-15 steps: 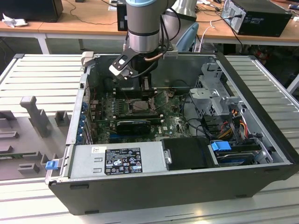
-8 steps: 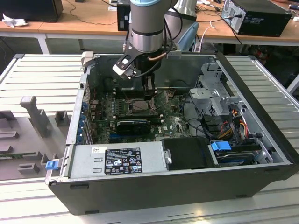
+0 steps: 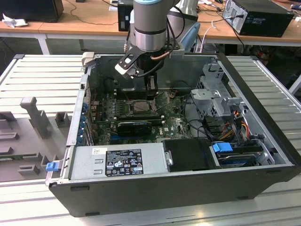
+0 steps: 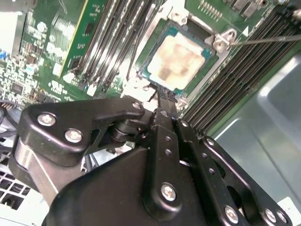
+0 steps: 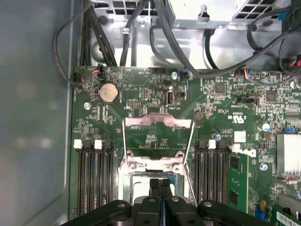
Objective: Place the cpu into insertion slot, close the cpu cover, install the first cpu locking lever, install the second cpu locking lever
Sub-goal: 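Close the cpu cover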
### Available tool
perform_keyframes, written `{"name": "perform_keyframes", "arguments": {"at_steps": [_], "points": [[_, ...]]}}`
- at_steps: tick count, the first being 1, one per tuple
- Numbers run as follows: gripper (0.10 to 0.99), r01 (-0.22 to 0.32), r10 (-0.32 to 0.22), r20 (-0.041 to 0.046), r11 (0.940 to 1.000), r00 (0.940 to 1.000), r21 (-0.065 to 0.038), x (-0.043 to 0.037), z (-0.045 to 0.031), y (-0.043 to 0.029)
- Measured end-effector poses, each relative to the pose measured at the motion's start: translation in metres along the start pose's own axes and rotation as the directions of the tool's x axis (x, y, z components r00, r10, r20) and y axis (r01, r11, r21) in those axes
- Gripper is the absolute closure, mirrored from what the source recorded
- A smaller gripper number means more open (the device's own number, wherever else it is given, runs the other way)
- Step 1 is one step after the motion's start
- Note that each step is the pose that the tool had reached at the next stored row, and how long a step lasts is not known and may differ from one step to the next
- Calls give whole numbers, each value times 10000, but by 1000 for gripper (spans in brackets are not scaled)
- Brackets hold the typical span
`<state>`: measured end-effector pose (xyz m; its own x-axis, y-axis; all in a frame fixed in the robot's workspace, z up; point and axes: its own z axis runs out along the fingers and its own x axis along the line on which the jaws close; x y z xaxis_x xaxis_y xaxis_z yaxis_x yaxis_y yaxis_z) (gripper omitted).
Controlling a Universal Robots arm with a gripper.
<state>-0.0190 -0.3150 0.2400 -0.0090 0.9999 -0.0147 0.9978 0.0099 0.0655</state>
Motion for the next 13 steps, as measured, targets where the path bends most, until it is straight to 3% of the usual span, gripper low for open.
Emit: {"name": "perform_keyframes", "arguments": {"at_steps": [13], "points": [[980, 1, -1, 1, 10000, 10000, 23, -1, -77, 74]]}}
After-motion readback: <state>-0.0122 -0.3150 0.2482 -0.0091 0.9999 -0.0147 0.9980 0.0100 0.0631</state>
